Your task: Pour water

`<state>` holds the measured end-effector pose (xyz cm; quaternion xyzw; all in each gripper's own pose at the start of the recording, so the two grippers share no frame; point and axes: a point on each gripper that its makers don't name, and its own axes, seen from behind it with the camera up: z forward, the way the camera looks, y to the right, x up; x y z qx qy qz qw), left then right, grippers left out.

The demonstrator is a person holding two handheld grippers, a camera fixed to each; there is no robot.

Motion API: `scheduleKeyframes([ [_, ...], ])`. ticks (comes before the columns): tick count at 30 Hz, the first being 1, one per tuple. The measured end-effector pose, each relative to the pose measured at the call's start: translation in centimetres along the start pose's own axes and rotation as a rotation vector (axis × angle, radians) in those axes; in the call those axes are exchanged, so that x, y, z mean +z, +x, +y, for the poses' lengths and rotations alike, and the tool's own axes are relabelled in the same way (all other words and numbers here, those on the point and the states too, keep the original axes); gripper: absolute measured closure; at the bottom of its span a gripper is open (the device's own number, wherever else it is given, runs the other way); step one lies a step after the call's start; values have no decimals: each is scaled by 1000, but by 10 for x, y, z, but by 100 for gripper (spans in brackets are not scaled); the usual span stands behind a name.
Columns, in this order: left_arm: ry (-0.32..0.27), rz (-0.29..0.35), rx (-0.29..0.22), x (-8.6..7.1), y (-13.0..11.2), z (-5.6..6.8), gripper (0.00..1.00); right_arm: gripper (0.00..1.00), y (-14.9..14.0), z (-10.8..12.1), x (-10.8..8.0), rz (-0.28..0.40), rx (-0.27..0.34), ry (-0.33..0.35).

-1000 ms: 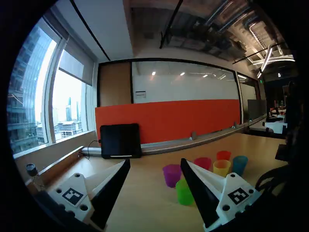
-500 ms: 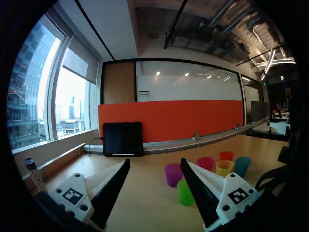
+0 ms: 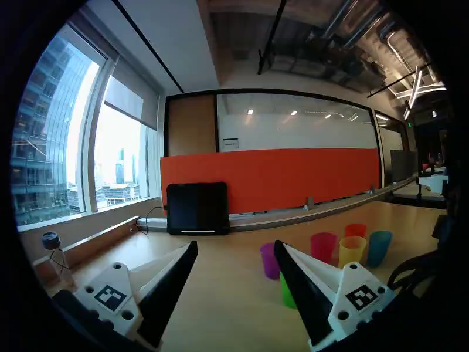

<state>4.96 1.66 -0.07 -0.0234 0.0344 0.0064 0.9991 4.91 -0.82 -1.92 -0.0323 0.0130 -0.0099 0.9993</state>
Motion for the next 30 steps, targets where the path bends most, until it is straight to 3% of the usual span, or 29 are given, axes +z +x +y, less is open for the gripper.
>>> scheduleKeyframes([
  [11, 16, -3, 13, -4, -18, 1, 3, 1, 5, 4, -3, -8, -1, -11],
  [30, 27, -21, -26, -7, -40, -5, 3, 1, 8, -4, -5, -7, -12, -8],
])
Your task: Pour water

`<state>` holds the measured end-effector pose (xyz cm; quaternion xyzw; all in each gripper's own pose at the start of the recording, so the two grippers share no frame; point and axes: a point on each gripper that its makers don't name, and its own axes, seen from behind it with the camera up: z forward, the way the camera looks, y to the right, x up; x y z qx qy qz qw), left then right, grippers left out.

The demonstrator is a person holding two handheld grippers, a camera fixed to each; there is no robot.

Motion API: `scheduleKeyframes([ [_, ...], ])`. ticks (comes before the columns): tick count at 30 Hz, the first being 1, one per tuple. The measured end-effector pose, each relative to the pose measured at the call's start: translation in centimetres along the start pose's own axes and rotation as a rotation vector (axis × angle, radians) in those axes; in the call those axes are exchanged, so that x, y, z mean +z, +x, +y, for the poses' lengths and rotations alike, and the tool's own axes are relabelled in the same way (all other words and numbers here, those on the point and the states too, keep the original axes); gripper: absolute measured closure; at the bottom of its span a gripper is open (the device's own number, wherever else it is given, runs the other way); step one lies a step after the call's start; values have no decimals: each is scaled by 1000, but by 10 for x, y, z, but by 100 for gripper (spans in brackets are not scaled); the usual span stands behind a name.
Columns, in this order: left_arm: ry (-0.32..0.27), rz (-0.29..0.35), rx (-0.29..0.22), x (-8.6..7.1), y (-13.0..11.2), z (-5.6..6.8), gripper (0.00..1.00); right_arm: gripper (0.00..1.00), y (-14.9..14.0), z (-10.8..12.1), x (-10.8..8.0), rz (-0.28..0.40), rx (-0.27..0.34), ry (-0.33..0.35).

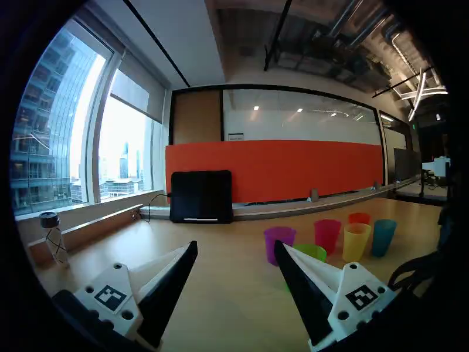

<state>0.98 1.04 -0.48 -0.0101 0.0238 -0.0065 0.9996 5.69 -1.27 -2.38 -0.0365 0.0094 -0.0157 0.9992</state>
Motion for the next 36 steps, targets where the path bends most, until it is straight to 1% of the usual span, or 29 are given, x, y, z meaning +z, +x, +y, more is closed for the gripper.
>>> scheduleKeyframes([
  [17, -5, -13, -32, 0, -10, -1, 3, 1, 3, -2, 0, 2, -5, -3],
  [26, -9, -14, -30, 0, -10, 0, 3, 1, -1, 0, -1, -6, -4, -5],
  [36, -11, -14, -29, 0, -11, 1, 3, 1, 0, 2, -2, -1, -5, -8],
])
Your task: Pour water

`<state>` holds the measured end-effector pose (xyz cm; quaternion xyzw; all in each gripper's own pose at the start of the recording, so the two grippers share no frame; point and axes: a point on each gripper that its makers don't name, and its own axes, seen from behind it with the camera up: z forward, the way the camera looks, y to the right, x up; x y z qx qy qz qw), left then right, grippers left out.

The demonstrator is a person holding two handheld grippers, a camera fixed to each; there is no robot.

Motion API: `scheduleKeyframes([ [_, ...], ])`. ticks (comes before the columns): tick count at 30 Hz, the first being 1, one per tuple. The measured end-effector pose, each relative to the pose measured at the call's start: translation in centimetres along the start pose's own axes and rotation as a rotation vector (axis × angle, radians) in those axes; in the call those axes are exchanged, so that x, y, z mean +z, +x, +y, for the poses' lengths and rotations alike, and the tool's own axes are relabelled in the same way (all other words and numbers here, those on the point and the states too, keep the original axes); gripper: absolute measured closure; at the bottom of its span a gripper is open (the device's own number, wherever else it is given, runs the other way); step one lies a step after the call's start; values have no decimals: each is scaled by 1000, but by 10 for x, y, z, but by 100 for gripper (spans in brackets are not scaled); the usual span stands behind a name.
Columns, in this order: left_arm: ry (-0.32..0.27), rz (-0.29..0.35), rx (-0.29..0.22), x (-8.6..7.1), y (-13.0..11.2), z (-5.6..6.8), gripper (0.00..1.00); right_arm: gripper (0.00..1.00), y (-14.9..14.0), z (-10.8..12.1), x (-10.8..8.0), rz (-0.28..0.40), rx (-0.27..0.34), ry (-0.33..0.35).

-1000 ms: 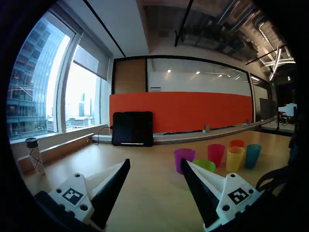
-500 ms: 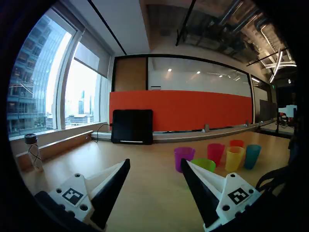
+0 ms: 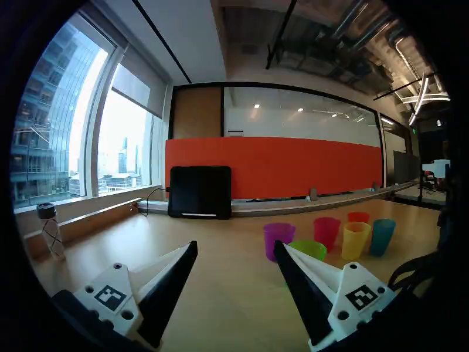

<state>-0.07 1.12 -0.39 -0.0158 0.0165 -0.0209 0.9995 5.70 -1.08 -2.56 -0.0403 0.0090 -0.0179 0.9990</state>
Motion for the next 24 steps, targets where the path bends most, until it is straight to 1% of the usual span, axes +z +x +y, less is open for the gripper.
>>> scheduleKeyframes([
  [11, 0, -1, 0, 0, 0, 1, 3, 1, -6, -3, 0, 4, -8, 18],
  [20, 0, -1, 1, 0, 1, 0, 3, 1, -17, -13, -1, 26, -27, 51],
  [24, 0, -1, 1, 0, 1, 0, 3, 1, -21, -15, 2, 36, -34, 52],
])
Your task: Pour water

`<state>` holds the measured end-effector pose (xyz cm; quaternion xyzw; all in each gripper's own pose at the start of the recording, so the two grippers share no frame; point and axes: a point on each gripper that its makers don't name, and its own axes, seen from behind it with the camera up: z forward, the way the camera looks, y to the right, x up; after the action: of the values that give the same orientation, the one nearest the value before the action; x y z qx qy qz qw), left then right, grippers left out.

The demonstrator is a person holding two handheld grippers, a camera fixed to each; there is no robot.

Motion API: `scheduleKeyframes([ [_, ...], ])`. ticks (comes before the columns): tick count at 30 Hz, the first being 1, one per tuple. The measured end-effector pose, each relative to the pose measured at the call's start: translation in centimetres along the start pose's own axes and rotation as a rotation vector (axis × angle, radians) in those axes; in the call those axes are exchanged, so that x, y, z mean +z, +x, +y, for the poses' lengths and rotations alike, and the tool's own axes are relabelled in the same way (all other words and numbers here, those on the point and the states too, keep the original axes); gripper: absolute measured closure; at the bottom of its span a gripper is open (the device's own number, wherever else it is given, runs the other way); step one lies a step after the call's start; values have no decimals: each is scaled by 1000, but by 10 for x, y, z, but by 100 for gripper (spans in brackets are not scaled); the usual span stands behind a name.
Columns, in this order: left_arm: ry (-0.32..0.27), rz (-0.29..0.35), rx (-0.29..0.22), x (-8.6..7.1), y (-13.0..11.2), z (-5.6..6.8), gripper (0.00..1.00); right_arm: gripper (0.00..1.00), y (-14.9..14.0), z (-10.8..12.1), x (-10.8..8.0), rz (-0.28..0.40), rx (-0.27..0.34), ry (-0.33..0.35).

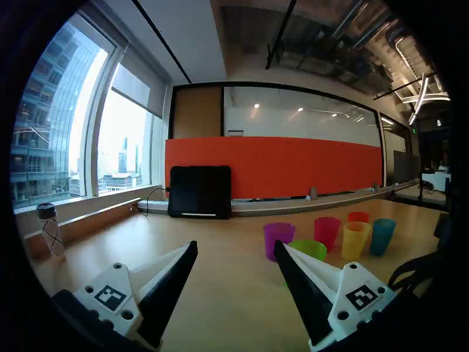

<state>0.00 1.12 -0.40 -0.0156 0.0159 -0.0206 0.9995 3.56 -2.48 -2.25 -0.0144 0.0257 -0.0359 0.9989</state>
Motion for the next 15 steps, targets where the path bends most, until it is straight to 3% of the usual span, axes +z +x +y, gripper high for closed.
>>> scheduleKeyframes([
  [15, 0, 0, 0, 0, 0, 0, 3, 1, -22, -6, 6, 35, 4, 5],
])
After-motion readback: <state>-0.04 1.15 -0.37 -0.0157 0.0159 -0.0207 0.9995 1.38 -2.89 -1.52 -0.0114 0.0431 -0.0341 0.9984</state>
